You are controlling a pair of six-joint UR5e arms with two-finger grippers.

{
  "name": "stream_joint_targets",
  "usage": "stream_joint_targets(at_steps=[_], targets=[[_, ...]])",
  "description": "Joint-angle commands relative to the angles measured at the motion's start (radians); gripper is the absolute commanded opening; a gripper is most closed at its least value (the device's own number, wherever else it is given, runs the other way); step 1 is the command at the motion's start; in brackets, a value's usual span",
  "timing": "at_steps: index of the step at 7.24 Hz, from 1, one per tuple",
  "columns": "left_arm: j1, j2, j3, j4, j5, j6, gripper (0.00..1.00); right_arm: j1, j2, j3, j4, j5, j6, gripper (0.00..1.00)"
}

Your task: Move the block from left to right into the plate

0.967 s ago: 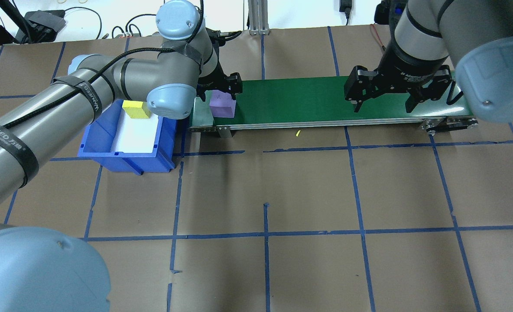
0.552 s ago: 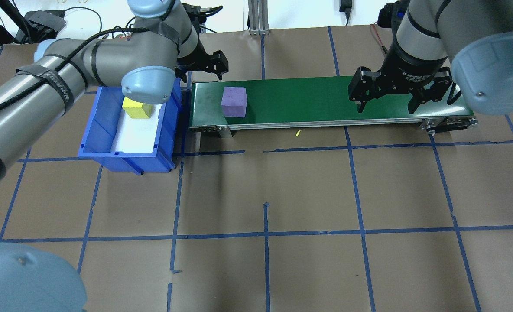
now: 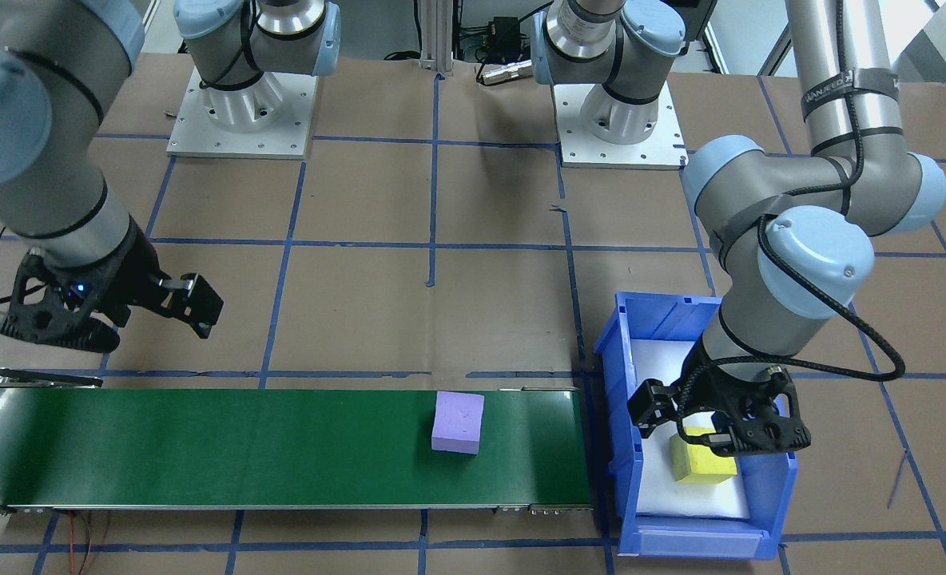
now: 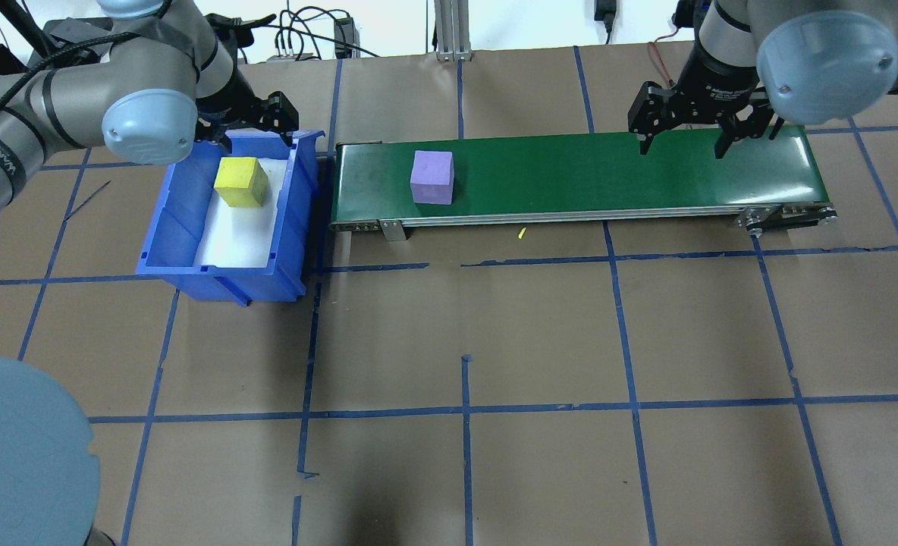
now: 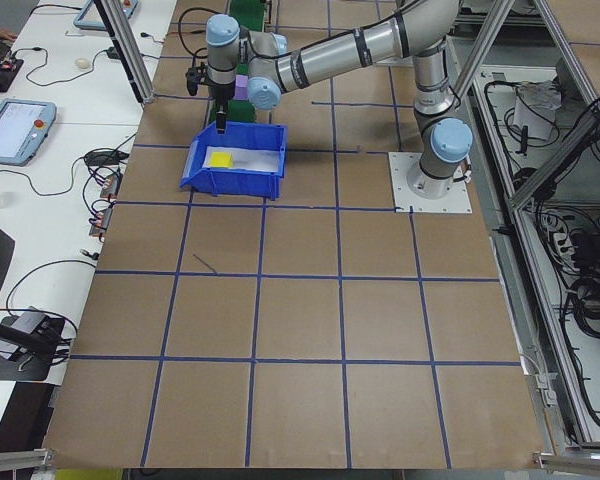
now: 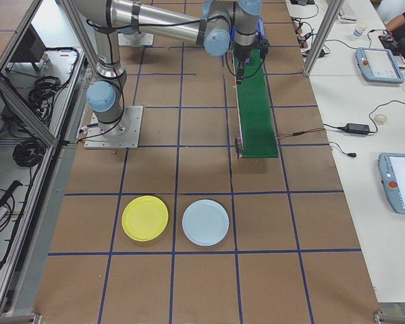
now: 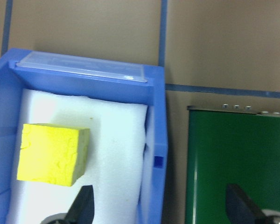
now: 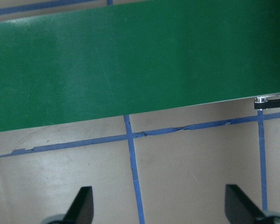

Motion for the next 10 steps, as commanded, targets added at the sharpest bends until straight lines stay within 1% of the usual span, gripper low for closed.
stream_joint_targets(at_steps=[1,2,3,4,5,6,7,9,10], targets=[[0.051,-0.057,-0.007,0.004,0.001,0.060,1.00,-0.008,0.091,0.015,-0.064,0.002,-0.003,1.00],[0.051,-0.068,-0.007,0.009,0.001,0.062,1.00,-0.021,0.094,0.044,-0.108,0.008,-0.006,1.00],[0.054,-0.083,-0.013,0.010,0.003,0.063,1.00,-0.089,0.093,0.058,-0.118,0.069,-0.063,1.00],[0.054,-0.099,0.008,0.010,0.003,0.066,1.00,-0.166,0.096,0.060,-0.119,0.182,-0.169,1.00],[0.054,-0.105,0.013,0.012,0.004,0.089,1.00,-0.224,0.129,0.055,-0.119,0.228,-0.261,1.00],[0.054,-0.105,0.014,0.016,0.035,0.114,1.00,-0.285,0.140,0.058,-0.119,0.349,-0.336,1.00],[0.054,-0.107,0.013,0.019,0.059,0.122,1.00,-0.326,0.142,0.049,-0.121,0.403,-0.375,1.00],[0.054,-0.108,-0.005,0.021,0.060,0.143,0.97,-0.341,0.145,0.063,-0.121,0.407,-0.389,1.00],[0.054,-0.116,-0.013,0.021,0.060,0.146,0.78,-0.341,0.145,0.066,-0.121,0.407,-0.391,1.00]])
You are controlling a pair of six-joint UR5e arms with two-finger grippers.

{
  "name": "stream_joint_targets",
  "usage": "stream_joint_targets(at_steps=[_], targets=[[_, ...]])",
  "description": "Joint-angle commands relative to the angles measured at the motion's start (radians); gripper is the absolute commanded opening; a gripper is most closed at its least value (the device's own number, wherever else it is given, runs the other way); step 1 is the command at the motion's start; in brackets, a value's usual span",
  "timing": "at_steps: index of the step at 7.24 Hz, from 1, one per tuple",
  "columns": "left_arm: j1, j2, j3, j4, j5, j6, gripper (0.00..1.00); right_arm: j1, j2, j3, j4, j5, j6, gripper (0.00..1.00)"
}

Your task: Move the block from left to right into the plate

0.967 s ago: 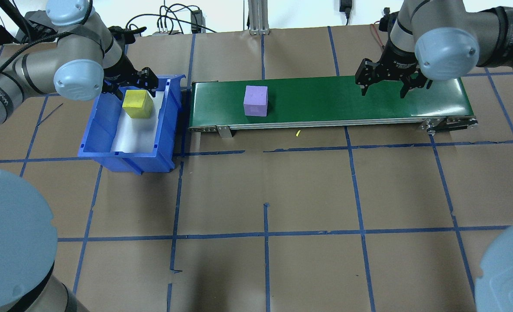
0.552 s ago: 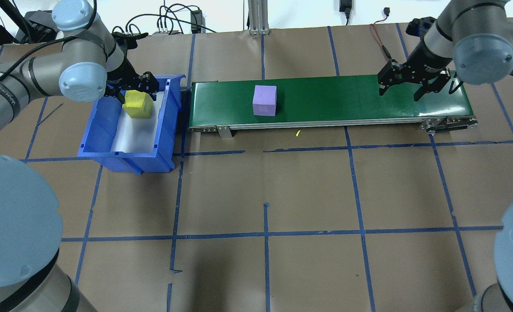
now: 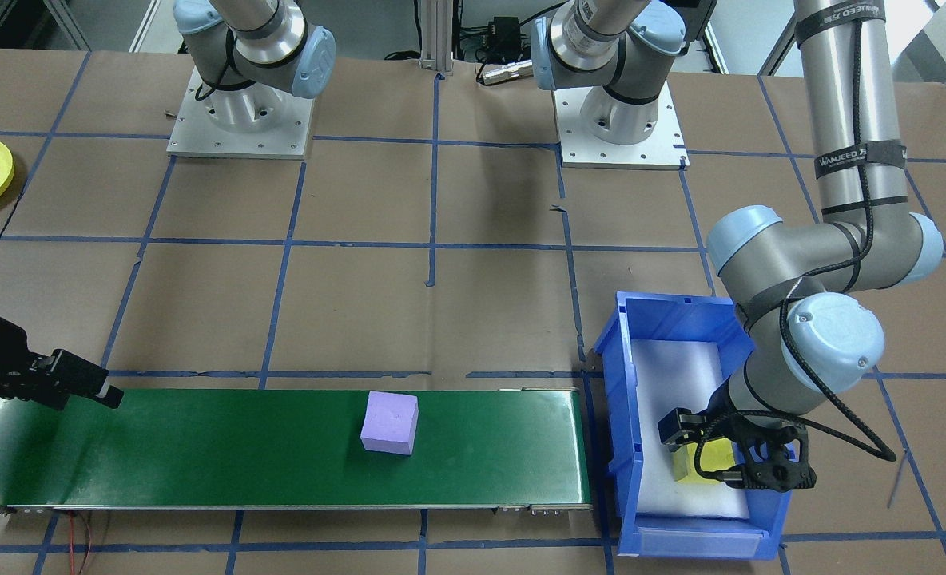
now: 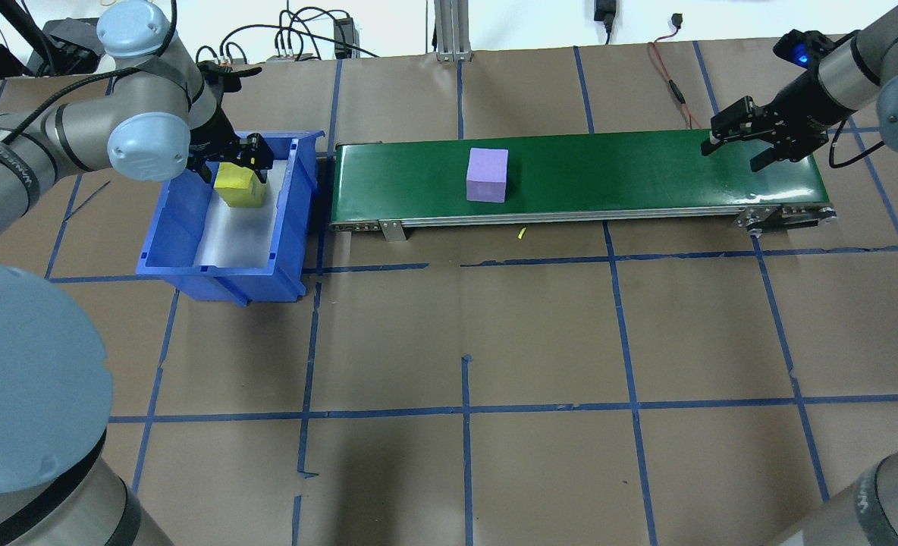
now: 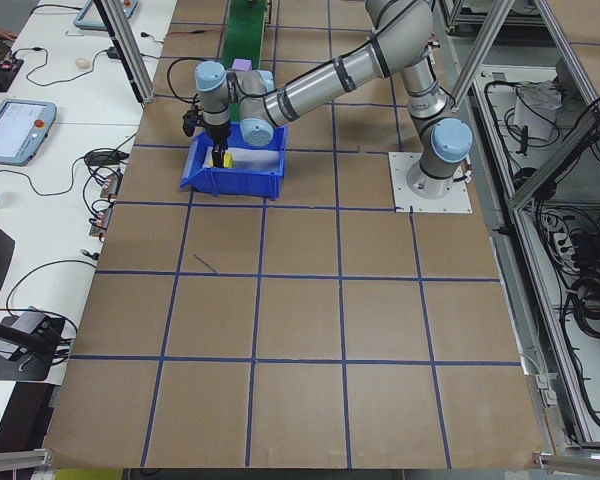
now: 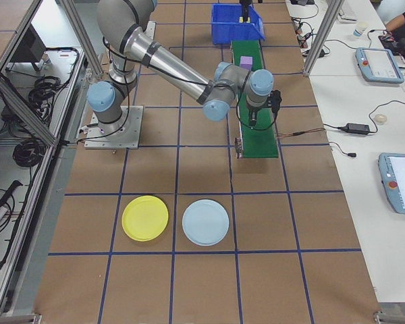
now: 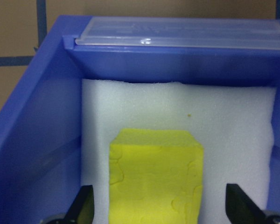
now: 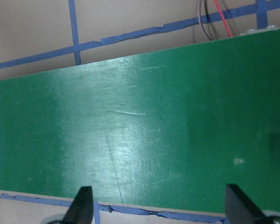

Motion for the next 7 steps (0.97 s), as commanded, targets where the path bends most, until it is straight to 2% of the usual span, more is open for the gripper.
stream_joint_targets(at_steps=[1,2,3,4,5,6,7], targets=[[0.000,-0.015,-0.008,-0.001,-0.002,0.007,0.53,-0.004,0.001,0.007,-0.006,-0.002,-0.008,1.00],[0.000,-0.015,-0.005,-0.002,-0.011,0.004,0.35,-0.006,-0.001,0.005,-0.006,-0.005,-0.006,1.00],[0.000,-0.008,0.001,-0.001,-0.011,0.015,0.24,-0.006,-0.001,0.002,-0.006,-0.008,-0.006,1.00],[-0.005,0.027,0.018,-0.010,-0.012,0.006,0.24,-0.004,-0.001,0.002,-0.012,-0.006,-0.006,1.00],[-0.011,0.086,0.017,-0.052,-0.020,-0.008,0.24,-0.004,-0.001,0.002,-0.064,-0.006,-0.006,1.00],[-0.017,0.150,0.017,-0.102,-0.054,-0.009,0.24,-0.004,-0.001,0.002,-0.068,-0.005,-0.006,1.00],[-0.034,0.195,0.018,-0.137,-0.055,-0.013,0.24,-0.004,0.001,0.004,-0.069,-0.005,-0.006,1.00]])
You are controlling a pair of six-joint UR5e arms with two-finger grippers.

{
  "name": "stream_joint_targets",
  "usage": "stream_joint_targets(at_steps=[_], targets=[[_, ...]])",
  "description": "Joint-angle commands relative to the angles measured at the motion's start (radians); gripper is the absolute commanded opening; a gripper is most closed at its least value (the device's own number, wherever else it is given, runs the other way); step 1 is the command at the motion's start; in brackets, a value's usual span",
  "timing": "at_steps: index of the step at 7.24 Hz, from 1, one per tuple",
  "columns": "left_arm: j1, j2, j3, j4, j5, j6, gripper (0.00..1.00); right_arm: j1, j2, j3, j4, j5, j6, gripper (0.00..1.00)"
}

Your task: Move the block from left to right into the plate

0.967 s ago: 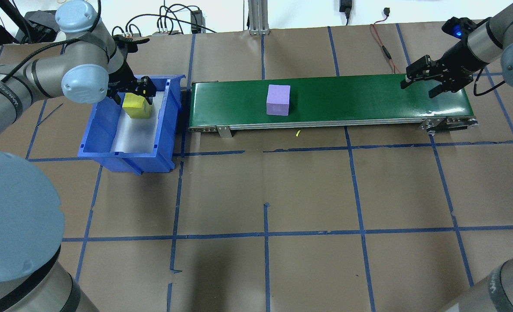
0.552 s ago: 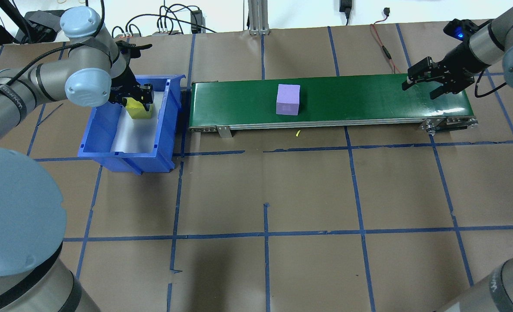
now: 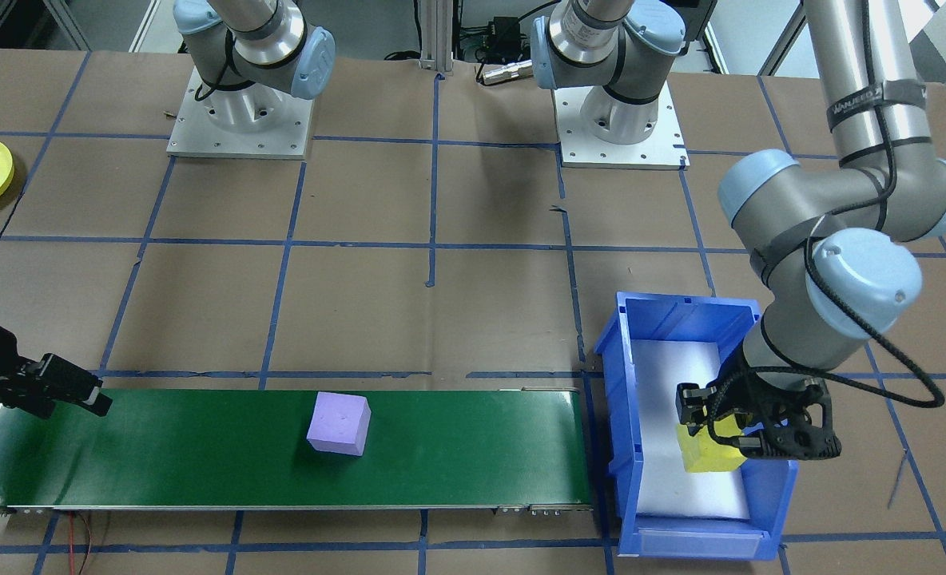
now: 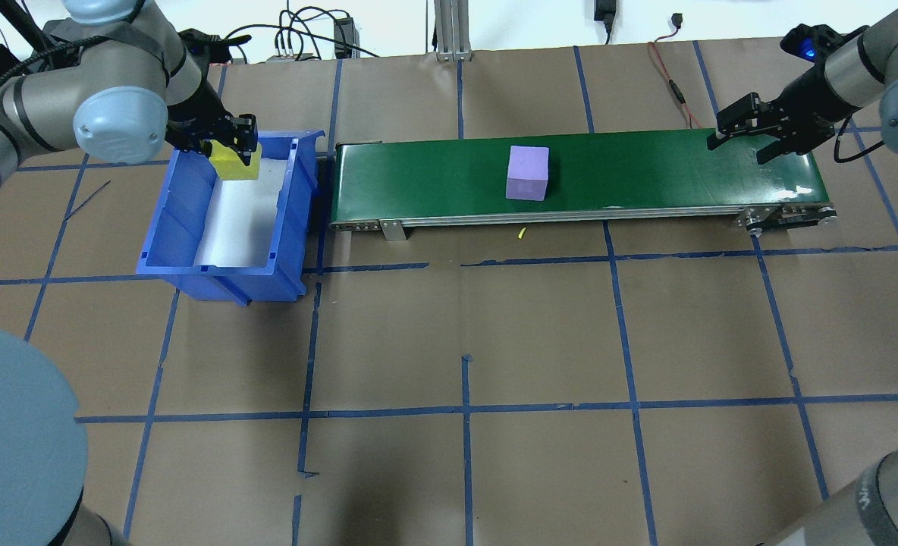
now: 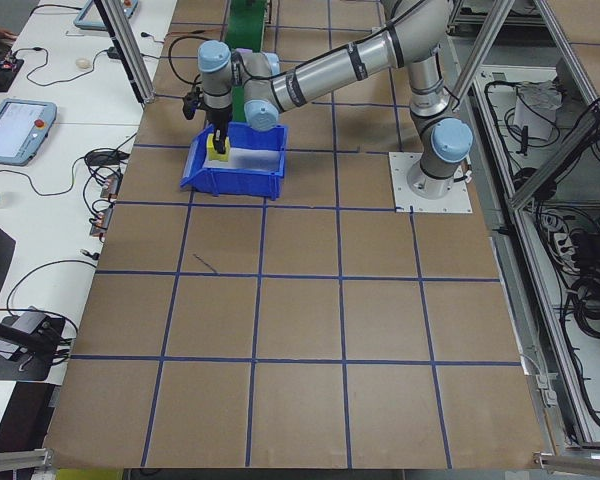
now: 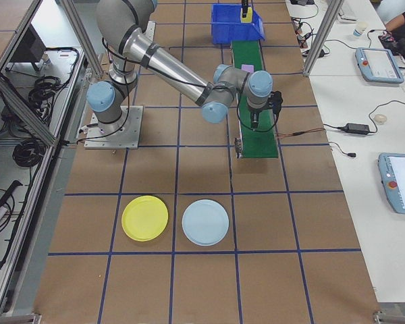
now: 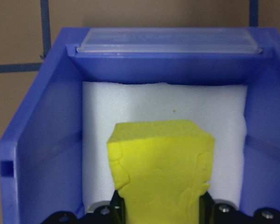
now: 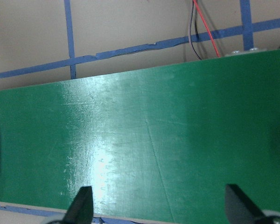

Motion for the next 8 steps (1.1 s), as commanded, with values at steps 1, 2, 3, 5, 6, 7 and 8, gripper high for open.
stream_joint_targets(at_steps=[1,2,3,5,6,7,8], targets=[[-0.061,0.093,0.002,-0.048,-0.012,-0.055,0.24,0.000,0.000,0.007,-0.010,0.007,0.000,1.00],[-0.134,0.099,0.002,-0.040,-0.002,-0.122,0.24,0.000,0.000,0.012,-0.011,0.007,-0.002,1.00],[-0.186,0.088,0.002,-0.029,-0.002,-0.171,0.23,0.000,0.000,0.013,-0.011,0.007,-0.002,1.00],[-0.268,0.061,-0.001,-0.006,-0.009,-0.184,0.23,0.000,0.000,0.015,-0.010,0.007,-0.002,1.00],[-0.293,0.009,-0.001,0.021,-0.003,-0.210,0.23,0.000,0.000,0.015,-0.010,0.007,-0.002,1.00],[-0.302,-0.035,-0.012,0.091,-0.005,-0.211,0.24,0.000,0.000,0.017,-0.010,0.008,0.000,1.00],[-0.302,-0.047,-0.023,0.101,-0.002,-0.210,0.24,0.000,0.000,0.021,-0.010,0.008,0.000,1.00]])
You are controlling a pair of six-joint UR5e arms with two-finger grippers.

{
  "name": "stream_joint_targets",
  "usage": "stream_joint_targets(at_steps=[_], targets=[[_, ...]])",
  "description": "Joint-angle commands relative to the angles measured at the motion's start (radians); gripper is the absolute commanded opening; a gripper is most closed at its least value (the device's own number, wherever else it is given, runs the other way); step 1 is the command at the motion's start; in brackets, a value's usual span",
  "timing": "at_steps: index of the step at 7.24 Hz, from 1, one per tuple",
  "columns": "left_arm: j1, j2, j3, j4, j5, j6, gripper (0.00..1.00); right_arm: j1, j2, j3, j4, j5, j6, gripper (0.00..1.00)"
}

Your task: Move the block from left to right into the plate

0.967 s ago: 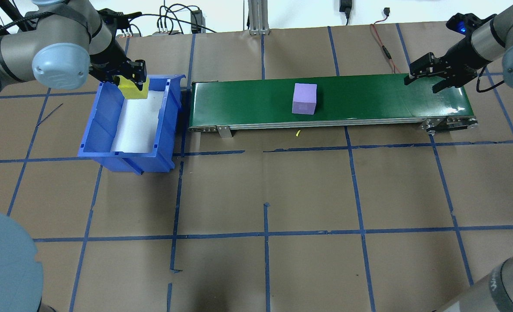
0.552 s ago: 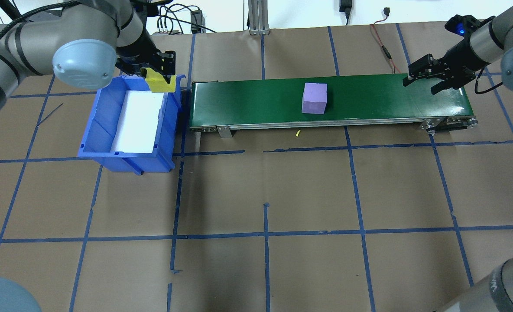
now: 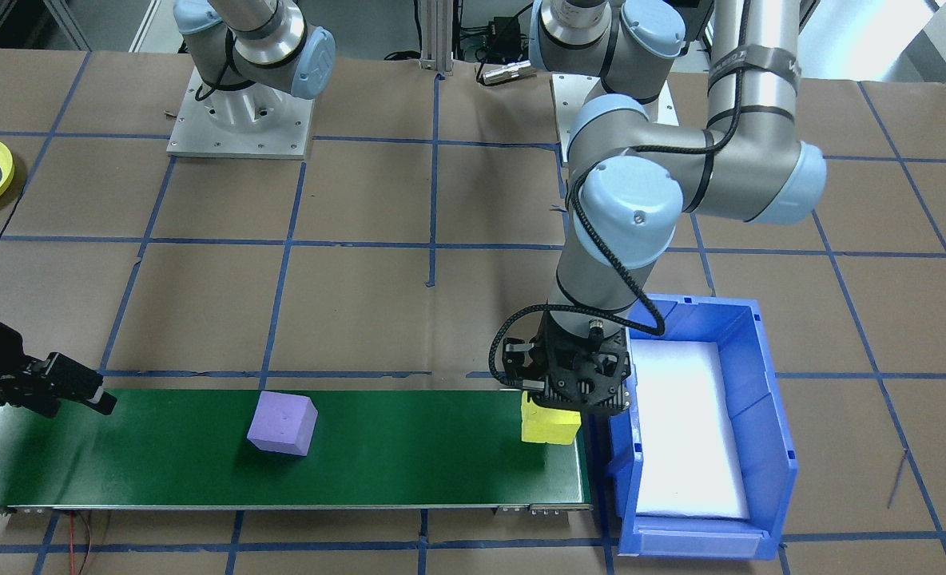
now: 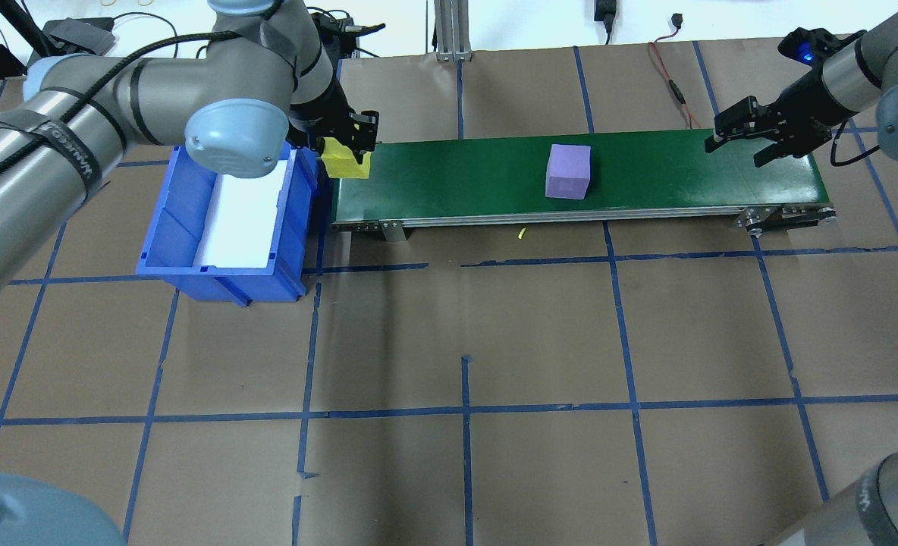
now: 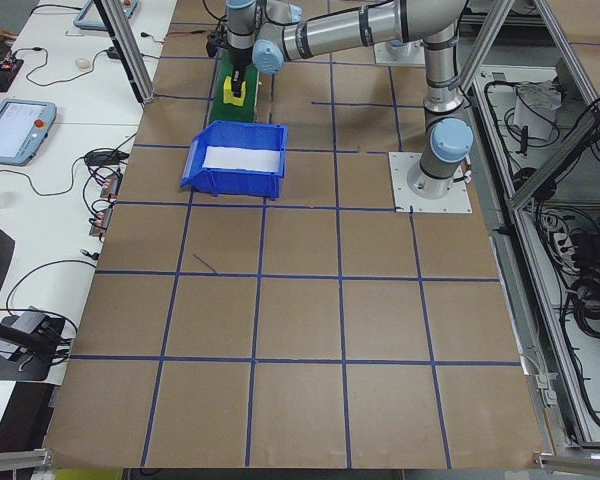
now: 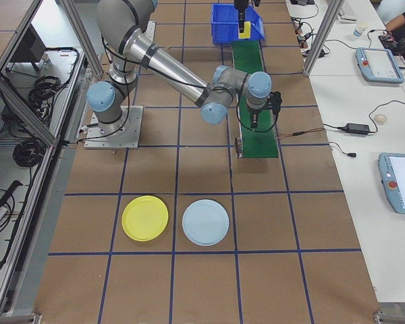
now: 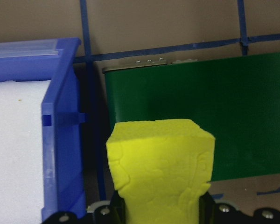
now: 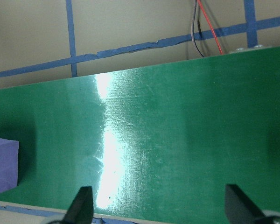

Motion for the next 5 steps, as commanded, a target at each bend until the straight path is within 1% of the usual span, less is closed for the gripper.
stream_joint_targets(at_steps=[1,2,3,4,5], targets=[[-0.008,-0.040,-0.012,0.035,0.003,-0.004,0.25,0.000,-0.002,0.004,-0.002,0.002,0.002,1.00],[-0.007,-0.044,-0.007,0.049,0.006,-0.003,0.38,0.000,0.000,0.004,-0.002,0.002,0.002,1.00],[-0.007,-0.051,-0.015,0.068,0.007,-0.001,0.68,0.002,0.006,-0.001,0.000,0.007,0.014,1.00],[-0.007,-0.050,-0.019,0.068,0.007,0.000,0.99,0.009,0.008,-0.001,-0.002,0.023,0.028,1.00],[-0.007,-0.038,0.000,0.065,0.009,-0.003,1.00,0.038,0.006,-0.007,-0.018,0.019,0.080,1.00]])
